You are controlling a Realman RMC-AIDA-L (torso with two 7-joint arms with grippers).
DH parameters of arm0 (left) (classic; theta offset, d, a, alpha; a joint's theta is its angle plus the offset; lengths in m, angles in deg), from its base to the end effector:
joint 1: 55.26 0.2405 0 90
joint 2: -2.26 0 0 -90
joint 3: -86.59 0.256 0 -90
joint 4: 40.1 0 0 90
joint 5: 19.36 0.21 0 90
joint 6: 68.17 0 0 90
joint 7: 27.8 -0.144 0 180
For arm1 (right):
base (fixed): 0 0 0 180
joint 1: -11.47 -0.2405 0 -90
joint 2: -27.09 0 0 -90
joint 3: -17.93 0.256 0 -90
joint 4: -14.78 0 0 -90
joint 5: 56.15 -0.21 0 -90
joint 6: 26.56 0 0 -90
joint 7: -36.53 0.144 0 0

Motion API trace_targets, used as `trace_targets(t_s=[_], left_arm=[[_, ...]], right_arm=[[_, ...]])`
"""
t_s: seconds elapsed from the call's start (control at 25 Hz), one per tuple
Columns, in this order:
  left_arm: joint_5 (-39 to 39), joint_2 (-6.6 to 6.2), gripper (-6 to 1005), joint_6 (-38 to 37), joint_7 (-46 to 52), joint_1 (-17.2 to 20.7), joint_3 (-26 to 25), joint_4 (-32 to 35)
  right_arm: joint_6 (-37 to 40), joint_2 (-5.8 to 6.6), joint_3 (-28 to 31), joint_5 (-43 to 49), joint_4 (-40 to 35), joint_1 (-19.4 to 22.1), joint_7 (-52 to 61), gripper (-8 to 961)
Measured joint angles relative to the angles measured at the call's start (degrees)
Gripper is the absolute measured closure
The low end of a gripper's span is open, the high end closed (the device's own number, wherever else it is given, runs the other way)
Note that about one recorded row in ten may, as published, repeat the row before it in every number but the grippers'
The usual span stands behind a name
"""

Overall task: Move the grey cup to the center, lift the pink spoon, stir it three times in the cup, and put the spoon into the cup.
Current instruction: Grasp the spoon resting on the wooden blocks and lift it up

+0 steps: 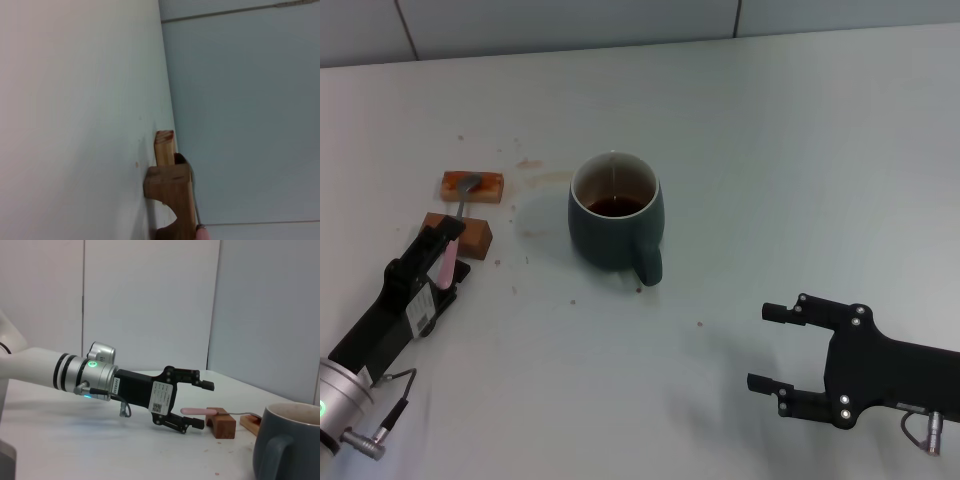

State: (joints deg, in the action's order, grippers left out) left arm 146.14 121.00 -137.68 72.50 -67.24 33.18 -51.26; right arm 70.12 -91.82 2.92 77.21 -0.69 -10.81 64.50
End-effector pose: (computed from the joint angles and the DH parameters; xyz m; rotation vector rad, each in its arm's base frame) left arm -0.3458 0.2405 -0.0628 -1.2692 -2.0357 -1.4680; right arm 0.3149 0.2255 -0.0460 -2.6712 0.0885 0.8000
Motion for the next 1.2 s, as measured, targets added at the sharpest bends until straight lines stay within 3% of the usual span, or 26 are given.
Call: trace_targets(t_s=[0.64,1.2], left_arm=[[-0.3,0.00,287,1.1,0.2,-0.8,0.0,0.0],[0.0,0.00,554,2.4,0.6,-0.8,0.1,0.0]], right_arm=[[0.0,0.00,0.0,0.0,0.0,-0.4,0.2,220],[0.0,0.00,0.0,0.0,0.0,-0.7,0.6,221]])
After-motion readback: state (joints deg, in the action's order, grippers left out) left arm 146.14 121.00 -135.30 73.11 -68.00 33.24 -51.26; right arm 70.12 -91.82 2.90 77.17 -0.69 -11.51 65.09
